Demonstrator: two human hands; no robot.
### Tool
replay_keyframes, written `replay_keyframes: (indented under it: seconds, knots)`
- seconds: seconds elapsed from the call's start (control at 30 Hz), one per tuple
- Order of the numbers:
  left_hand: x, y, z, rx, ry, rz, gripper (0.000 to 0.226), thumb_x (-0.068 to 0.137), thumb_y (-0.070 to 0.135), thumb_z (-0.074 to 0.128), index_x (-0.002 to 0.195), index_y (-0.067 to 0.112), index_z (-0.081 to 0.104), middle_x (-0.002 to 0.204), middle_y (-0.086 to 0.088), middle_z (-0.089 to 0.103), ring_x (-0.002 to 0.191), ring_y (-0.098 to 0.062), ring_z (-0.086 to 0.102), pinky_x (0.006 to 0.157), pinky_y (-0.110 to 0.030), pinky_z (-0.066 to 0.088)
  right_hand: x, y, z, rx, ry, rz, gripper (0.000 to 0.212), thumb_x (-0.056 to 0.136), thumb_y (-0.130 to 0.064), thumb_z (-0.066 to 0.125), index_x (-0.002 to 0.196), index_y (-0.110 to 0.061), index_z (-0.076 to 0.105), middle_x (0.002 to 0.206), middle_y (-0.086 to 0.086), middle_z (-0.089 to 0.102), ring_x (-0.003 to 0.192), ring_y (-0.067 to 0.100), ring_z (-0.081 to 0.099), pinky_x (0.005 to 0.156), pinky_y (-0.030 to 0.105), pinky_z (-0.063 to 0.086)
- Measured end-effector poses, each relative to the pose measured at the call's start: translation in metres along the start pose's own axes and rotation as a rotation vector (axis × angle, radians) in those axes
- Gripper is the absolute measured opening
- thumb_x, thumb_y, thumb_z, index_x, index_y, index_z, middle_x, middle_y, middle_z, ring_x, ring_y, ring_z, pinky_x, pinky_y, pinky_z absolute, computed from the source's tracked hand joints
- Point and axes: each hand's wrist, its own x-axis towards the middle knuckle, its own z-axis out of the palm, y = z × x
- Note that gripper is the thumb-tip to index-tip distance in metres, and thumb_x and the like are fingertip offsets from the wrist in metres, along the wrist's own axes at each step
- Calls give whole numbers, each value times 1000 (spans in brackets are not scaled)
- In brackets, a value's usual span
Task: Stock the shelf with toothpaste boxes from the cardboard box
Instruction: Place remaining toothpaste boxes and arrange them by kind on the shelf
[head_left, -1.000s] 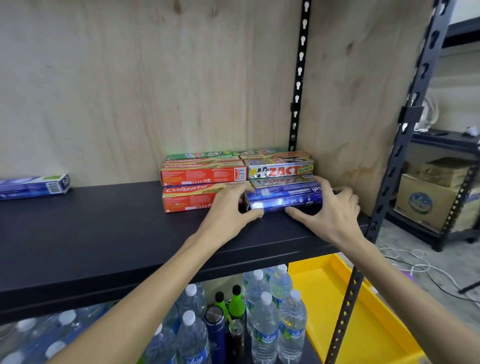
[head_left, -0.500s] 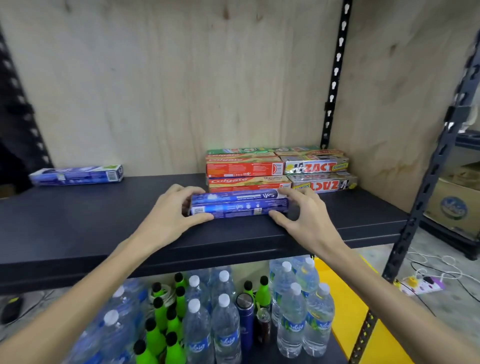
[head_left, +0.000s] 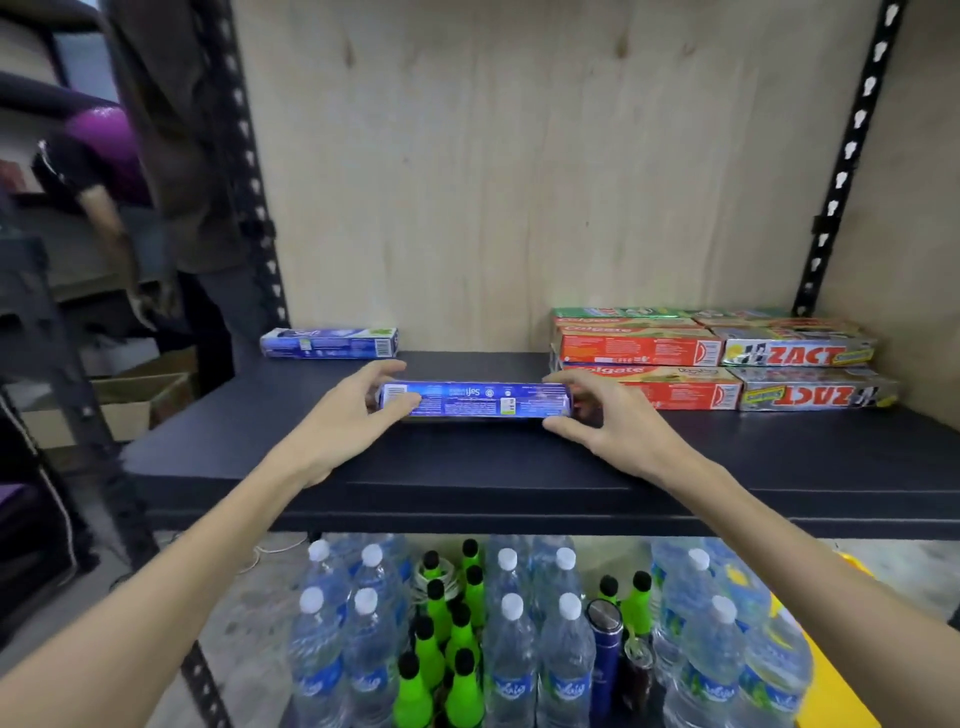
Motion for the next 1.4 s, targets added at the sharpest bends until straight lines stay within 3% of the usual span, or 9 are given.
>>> replay_keyframes:
  seconds: [0.23,0.47,0.7,0.87,1.0,1.07,1.2,1.3,1.4]
  knots:
    - [0,-1,-14,137,151,30,32,94,63,53,114,42,67,103,14,71,99,-7,65,95,-31,50,20,-7,15,-36,-7,-59,32,101,-49,52,123,-31,67,102,-15,67,95,0,58,77,21,40]
    - [4,-2,-18,42,118,102,32,95,50,61,126,43,56,106,11,65,94,-10,65,85,-24,47,25,-6,19,2,33,-75,46,99,-42,61,143,-34,51,101,-6,62,87,8,59,72,11,41]
    - [6,-4,-19,113,126,254,6,98,28,64,104,31,64,110,13,66,96,-8,64,83,-22,50,28,-3,19,-68,140,-184,21,98,-34,65,119,-31,64,95,-7,64,80,9,60,71,17,42]
    - [17,-11,-19,110,81,100,19,100,45,57,113,38,69,109,16,72,95,3,65,79,-8,47,39,4,25,-132,41,-109,56,96,-48,63,146,-25,54,136,-4,61,113,2,53,92,16,36]
    - [20,-22,-24,49,-98,5,53,81,54,77,130,49,59,121,19,69,107,-5,66,100,-32,52,39,3,25,-151,-27,-96,69,92,-47,70,152,-23,46,149,-5,55,134,11,50,106,25,40]
    - [21,-28,-25,19,-125,12,62,76,51,83,132,51,57,124,18,68,110,-8,67,103,-37,51,37,3,24,-138,-3,-91,66,92,-44,71,151,-23,48,143,-6,59,126,6,53,100,21,41]
    - [22,-28,-19,96,-13,38,75,85,45,77,149,44,39,135,14,51,109,-5,62,103,-29,47,27,-5,25,-71,57,-41,67,83,-53,77,141,-26,57,91,-24,58,78,-5,55,71,12,38]
    - [20,-24,-10,349,104,56,80,88,50,71,153,29,30,132,2,36,113,-16,55,103,-36,46,20,-20,26,12,92,2,72,72,-57,84,132,-30,56,83,-11,60,75,1,57,66,17,41]
    - [15,-14,-5,419,145,110,67,87,53,70,139,26,36,109,5,49,102,-15,56,90,-36,49,14,-45,38,-40,127,24,77,65,-66,85,125,-28,56,76,-12,60,78,5,61,67,25,43]
